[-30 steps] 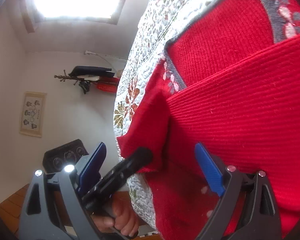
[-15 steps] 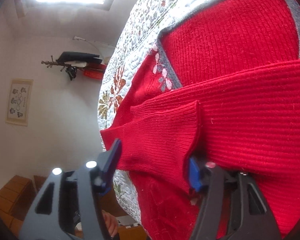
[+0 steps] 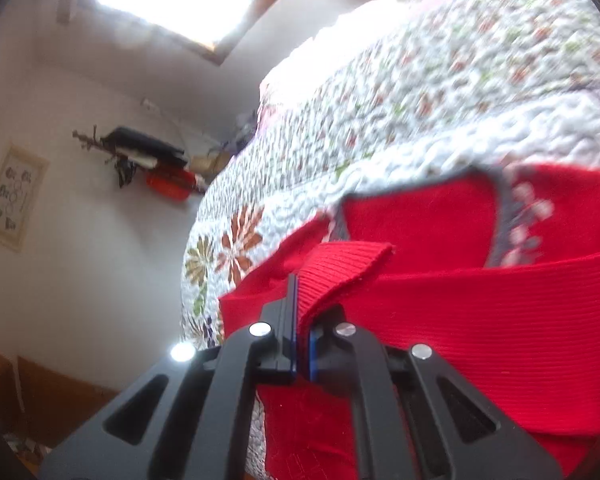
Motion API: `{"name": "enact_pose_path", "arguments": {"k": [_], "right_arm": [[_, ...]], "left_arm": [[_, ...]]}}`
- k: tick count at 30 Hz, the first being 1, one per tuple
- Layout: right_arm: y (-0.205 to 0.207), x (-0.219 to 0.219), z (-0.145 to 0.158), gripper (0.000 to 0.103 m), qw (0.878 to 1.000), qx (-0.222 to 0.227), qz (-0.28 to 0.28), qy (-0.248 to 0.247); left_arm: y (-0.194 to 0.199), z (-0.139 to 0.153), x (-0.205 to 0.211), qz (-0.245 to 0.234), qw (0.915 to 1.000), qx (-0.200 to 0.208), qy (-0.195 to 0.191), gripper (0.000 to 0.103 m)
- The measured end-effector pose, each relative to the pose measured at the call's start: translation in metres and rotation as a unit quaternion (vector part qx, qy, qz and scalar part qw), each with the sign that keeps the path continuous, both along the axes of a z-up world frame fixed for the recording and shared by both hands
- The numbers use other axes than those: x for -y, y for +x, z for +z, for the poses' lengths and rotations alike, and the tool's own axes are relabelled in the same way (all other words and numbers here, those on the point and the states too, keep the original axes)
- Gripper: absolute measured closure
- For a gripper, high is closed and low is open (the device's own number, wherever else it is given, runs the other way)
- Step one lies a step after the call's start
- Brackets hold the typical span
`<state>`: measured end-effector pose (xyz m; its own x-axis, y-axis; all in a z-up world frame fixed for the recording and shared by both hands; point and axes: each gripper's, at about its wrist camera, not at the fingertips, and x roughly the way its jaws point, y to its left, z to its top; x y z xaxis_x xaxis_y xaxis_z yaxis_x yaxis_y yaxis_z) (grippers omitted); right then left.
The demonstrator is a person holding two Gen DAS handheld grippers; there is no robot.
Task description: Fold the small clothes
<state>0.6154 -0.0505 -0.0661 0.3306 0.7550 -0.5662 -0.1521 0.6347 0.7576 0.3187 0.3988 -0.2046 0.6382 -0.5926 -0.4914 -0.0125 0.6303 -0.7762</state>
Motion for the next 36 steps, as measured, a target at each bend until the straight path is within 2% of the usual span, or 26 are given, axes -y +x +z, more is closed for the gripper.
{"name": "enact_pose_path", "arguments": {"k": [4,8,16,26,28,29,30,31,36], "right_arm": [[-0.008,0.053,0.017,0.100,0.999,0.014,-0.040,-0.002],[-0.019,0.095,0.012,0.100,0.997,0.011,-0.070,-0.004],[-0.045,0.146,-0.024,0.101,0.994,-0.010,-0.106,0.009],[-0.055,0.169,-0.086,0.100,0.991,-0.053,-0.125,0.003],[-0.053,0.172,-0.098,0.092,0.990,-0.068,-0.125,0.007],[-0.053,0.175,-0.104,0.077,0.989,-0.078,-0.129,0.012],[-0.053,0.180,-0.108,0.070,0.987,-0.081,-0.136,0.019],[-0.054,0.184,-0.109,0.067,0.986,-0.081,-0.141,0.029],[-0.049,0.188,-0.112,0.067,0.985,-0.085,-0.142,0.042]], "left_arm": [[0.001,0.000,0.006,-0.006,1.0000,0.001,0.002,0.031],[0.004,0.000,0.020,-0.016,0.9999,-0.002,0.003,0.031],[0.003,0.004,0.038,-0.032,0.9994,-0.004,0.010,0.031],[0.007,-0.002,0.046,-0.043,0.9990,-0.009,0.011,0.031],[0.008,-0.005,0.046,-0.044,0.9989,-0.011,0.011,0.031],[0.008,-0.006,0.046,-0.045,0.9988,-0.013,0.011,0.031],[0.007,-0.007,0.046,-0.047,0.9987,-0.014,0.011,0.031],[0.005,-0.007,0.046,-0.049,0.9986,-0.014,0.012,0.031],[0.008,-0.016,0.046,-0.049,0.9985,-0.023,0.011,0.030]]}}
